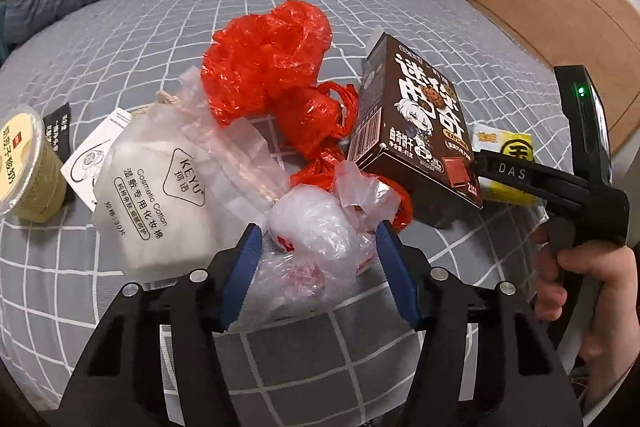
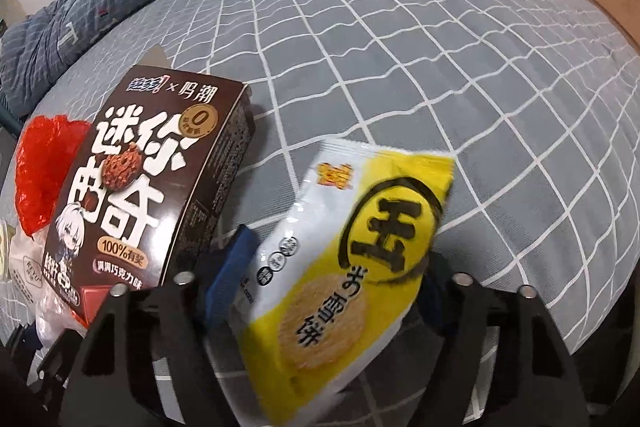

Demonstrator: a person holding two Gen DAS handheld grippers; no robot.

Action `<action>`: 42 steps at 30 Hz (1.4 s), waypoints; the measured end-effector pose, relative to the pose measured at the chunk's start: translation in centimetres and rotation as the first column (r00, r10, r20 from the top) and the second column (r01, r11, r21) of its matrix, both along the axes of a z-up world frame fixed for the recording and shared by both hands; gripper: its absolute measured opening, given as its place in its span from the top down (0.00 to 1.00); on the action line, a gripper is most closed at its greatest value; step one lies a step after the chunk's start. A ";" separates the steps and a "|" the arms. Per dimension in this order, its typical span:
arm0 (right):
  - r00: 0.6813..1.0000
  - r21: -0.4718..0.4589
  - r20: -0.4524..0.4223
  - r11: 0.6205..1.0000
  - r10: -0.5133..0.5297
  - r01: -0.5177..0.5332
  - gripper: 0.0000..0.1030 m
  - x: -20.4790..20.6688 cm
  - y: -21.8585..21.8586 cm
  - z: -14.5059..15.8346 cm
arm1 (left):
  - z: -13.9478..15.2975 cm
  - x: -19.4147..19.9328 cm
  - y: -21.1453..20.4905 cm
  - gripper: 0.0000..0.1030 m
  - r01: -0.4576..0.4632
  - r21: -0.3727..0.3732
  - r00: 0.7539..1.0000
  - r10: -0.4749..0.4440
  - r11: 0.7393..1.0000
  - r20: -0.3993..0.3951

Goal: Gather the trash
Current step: 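Grasp the clear plastic bag with the left tool while the right tool grasps the yellow wrapper, then carry the plastic bag and yellow wrapper down over the trash bin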

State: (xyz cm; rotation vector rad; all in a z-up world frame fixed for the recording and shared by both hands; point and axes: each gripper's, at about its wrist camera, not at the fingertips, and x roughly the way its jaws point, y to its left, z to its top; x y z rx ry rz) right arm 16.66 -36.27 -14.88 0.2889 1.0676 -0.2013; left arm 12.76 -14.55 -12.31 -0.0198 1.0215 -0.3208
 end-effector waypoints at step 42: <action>0.940 -0.098 0.254 0.973 0.229 -0.211 0.94 -7.2 7.6 9.4 | 5.9 -5.1 5.5 0.59 -0.096 -0.015 0.990 0.097 0.995 0.098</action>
